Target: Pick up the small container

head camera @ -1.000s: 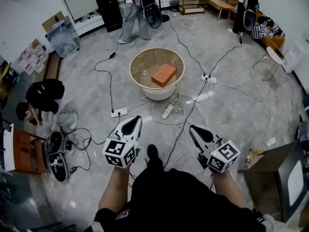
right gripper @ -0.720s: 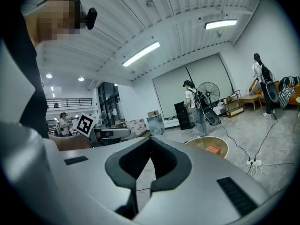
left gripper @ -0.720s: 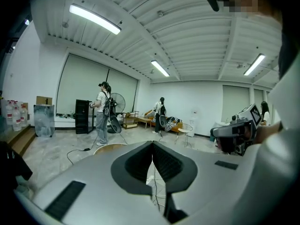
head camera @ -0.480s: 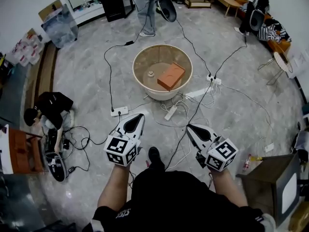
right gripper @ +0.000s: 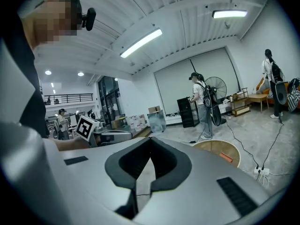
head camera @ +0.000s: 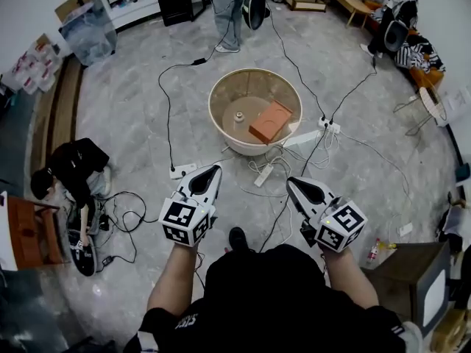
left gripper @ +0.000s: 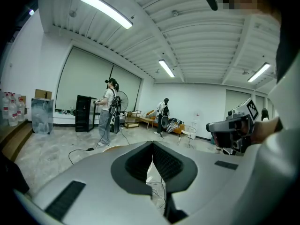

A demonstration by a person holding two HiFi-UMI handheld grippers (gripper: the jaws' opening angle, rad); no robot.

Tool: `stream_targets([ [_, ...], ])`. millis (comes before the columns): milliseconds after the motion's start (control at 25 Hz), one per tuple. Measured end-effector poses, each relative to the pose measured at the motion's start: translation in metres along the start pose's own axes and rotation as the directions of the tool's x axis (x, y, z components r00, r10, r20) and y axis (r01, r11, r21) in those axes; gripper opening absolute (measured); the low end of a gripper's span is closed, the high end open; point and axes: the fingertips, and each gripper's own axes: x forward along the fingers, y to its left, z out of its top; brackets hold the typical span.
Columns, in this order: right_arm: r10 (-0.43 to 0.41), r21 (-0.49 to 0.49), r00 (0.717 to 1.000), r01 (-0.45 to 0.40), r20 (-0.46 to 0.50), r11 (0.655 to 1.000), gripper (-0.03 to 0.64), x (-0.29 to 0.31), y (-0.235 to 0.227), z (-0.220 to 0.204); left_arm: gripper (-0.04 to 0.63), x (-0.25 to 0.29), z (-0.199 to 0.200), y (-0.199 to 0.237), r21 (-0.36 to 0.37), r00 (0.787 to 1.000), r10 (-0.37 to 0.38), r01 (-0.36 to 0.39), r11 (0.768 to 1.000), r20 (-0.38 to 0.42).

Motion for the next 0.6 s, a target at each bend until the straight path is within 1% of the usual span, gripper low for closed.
stream_targets([
  [120,0.004,-0.002,1.0,-0.004,0.001,1.0,0.014,0.018,0.002,0.006,0.017,-0.002,0.004,0.015,0.013,1.0,0.004,-0.004,1.0,-0.001],
  [240,0.005,0.004,1.0,-0.005,0.001,1.0,0.014,0.029,0.001,0.009,0.017,-0.006,0.004,0.026,-0.002,1.0,0.016,-0.016,1.0,0.001],
  [320,-0.012,0.011,1.0,0.012,0.004,1.0,0.014,0.032,-0.003,0.013,0.017,-0.003,0.001,0.031,-0.014,1.0,0.022,-0.022,1.0,-0.005],
  [480,-0.023,0.021,1.0,0.023,0.012,1.0,0.014,0.039,-0.024,0.018,0.017,0.015,0.001,0.037,-0.019,1.0,0.021,-0.022,1.0,-0.02],
  [600,-0.025,0.041,1.0,0.024,0.011,0.999,0.014,0.044,-0.051,0.02,0.017,0.035,0.006,0.037,-0.012,0.999,0.02,-0.02,1.0,-0.033],
])
